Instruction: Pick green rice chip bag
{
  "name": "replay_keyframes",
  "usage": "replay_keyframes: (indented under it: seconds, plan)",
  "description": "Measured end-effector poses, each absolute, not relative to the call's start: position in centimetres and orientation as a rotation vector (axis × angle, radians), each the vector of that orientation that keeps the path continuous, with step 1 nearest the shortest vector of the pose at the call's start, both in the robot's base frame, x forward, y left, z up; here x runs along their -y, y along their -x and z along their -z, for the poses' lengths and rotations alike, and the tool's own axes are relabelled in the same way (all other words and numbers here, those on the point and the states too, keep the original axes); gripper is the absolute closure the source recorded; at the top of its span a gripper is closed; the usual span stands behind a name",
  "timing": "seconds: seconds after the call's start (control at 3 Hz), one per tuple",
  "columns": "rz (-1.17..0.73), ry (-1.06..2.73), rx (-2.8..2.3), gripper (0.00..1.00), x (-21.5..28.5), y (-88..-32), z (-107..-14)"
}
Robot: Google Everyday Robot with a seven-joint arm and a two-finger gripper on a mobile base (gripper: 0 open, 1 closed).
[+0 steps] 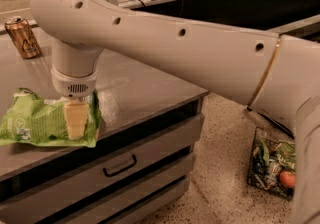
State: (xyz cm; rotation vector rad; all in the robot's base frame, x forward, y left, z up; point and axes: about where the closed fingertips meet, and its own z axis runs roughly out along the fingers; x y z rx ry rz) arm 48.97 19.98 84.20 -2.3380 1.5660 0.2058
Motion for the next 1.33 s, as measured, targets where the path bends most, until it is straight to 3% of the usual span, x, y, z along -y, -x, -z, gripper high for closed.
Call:
replay_keyframes:
  seconds: [0.67,1.33]
  plan:
    - [-0.206,2.338,-1.566,1.00,-20.0,-49.0,-84.2]
    - [-0.071,2.363,-1.410,1.00,-22.3,-48.9,-91.9]
